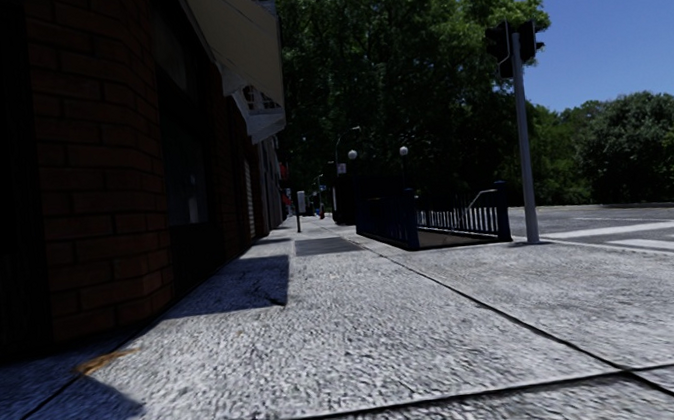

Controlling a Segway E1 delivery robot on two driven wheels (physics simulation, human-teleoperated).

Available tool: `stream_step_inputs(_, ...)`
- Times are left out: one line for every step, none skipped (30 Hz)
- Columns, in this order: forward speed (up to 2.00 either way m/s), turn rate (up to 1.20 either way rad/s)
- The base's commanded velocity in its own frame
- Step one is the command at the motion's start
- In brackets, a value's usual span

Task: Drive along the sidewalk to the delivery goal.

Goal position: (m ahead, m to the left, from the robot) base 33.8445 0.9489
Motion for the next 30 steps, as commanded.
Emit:
stream_step_inputs(1.85,0.0)
stream_step_inputs(1.85,0.0)
stream_step_inputs(1.85,0.0)
stream_step_inputs(1.85,0.0)
stream_step_inputs(1.85,0.0)
stream_step_inputs(1.85,0.0)
stream_step_inputs(1.85,0.0)
stream_step_inputs(1.86,0.0)
stream_step_inputs(1.89,0.0)
stream_step_inputs(1.93,0.0)
stream_step_inputs(1.96,0.0)
stream_step_inputs(1.97,0.0)
stream_step_inputs(1.97,0.0)
stream_step_inputs(1.98,0.0)
stream_step_inputs(1.98,0.0)
stream_step_inputs(1.99,0.0)
stream_step_inputs(1.99,0.0)
stream_step_inputs(2.0,0.0)
stream_step_inputs(2.0,0.0)
stream_step_inputs(2.0,0.0)
stream_step_inputs(2.0,0.0)
stream_step_inputs(2.0,0.0)
stream_step_inputs(2.0,0.67)
stream_step_inputs(2.0,1.07)
stream_step_inputs(2.0,1.14)
stream_step_inputs(2.0,0.19)
stream_step_inputs(2.0,0.01)
stream_step_inputs(2.0,0.0)
stream_step_inputs(2.0,0.0)
stream_step_inputs(2.0,0.0)
